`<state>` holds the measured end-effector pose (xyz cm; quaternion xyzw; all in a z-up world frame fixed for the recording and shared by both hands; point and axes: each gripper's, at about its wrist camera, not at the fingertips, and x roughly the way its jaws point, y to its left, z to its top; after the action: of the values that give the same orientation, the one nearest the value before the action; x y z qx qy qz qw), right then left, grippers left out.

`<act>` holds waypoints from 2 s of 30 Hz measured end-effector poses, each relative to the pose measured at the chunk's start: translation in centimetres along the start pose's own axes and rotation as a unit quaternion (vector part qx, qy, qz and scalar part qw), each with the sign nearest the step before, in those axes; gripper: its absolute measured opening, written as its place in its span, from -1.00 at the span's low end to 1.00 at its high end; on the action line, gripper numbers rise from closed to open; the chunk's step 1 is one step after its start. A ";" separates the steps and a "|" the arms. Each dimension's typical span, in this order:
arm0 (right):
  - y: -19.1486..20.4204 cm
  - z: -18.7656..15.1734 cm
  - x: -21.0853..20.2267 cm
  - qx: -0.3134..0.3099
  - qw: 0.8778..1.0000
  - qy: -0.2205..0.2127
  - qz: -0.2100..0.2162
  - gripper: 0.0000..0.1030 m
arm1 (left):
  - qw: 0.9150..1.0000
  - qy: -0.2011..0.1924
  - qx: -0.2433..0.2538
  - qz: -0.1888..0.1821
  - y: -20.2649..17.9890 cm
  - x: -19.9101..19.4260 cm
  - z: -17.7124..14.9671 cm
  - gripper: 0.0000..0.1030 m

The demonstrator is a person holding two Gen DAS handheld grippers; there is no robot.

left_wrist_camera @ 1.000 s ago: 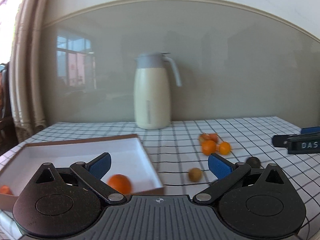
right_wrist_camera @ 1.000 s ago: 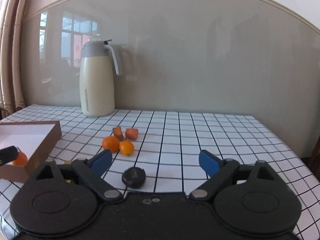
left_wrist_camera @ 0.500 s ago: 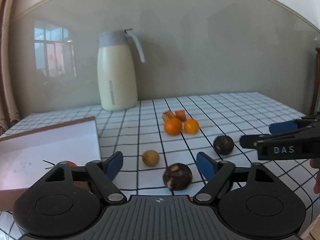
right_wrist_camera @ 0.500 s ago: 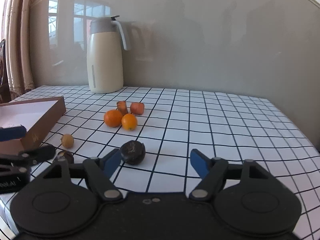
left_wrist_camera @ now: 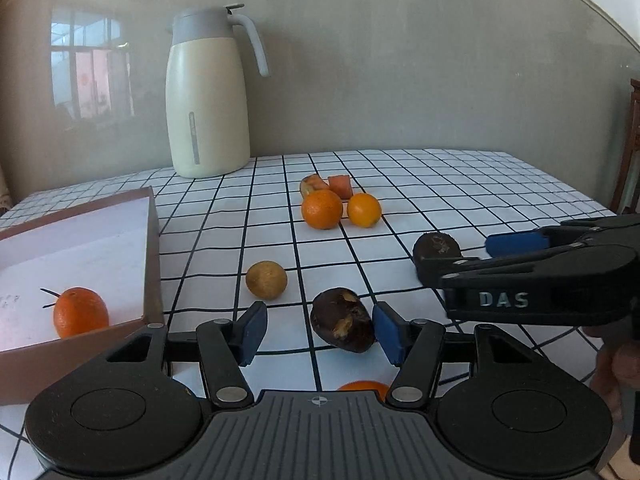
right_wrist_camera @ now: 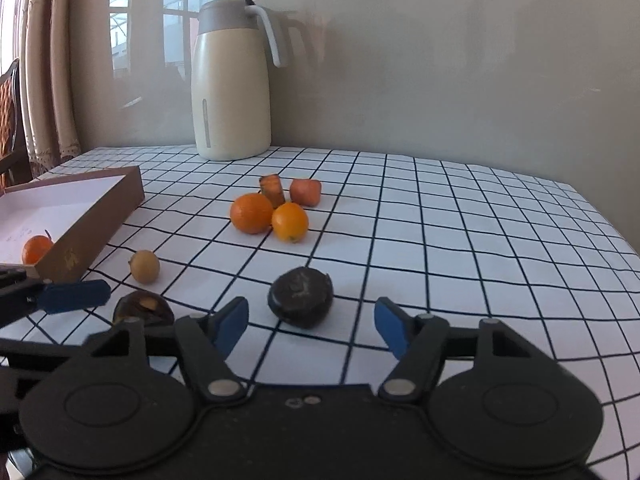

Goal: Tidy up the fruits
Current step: 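Close the left tool on the brown mangosteen while the right tool closes on the dark plum, then carry the mangosteen in the left tool and the plum in the right tool over the box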

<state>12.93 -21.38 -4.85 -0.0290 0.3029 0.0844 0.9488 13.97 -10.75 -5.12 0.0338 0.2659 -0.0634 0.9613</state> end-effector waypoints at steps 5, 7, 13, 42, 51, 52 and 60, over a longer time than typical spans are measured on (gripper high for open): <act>0.3 0.3 1.1 -0.003 1.000 0.020 0.000 -0.18 | 1.000 0.014 -0.009 -0.011 -0.1 0.9 0.1 -0.05; 0.2 0.3 1.5 -0.001 1.000 0.027 0.000 -0.29 | 1.000 0.017 -0.014 -0.015 0.0 1.1 0.1 -0.10; -0.1 0.4 1.7 0.001 1.000 0.025 0.003 -0.42 | 1.000 0.018 -0.010 -0.015 -0.2 1.2 0.2 -0.25; 2.3 2.0 -3.6 -0.012 0.999 -0.039 -0.008 -0.45 | 0.997 -0.069 -0.008 0.019 3.3 -5.2 2.5 -0.26; 4.5 2.8 -4.5 -0.027 0.998 -0.059 0.014 -0.45 | 0.995 -0.083 -0.018 0.051 6.6 -6.9 2.7 -0.26; 4.8 2.9 -4.6 -0.028 0.997 -0.063 0.017 -0.45 | 0.995 -0.083 -0.018 0.054 6.9 -7.0 2.7 -0.26; 7.4 3.7 -5.1 -0.041 0.994 -0.087 0.041 -0.45 | 0.992 -0.088 -0.029 0.084 10.1 -7.8 2.4 -0.26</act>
<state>9.60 -14.40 1.10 -0.0476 0.2159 0.1381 0.9654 10.00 -0.20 1.31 0.0229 0.1787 0.0230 0.9834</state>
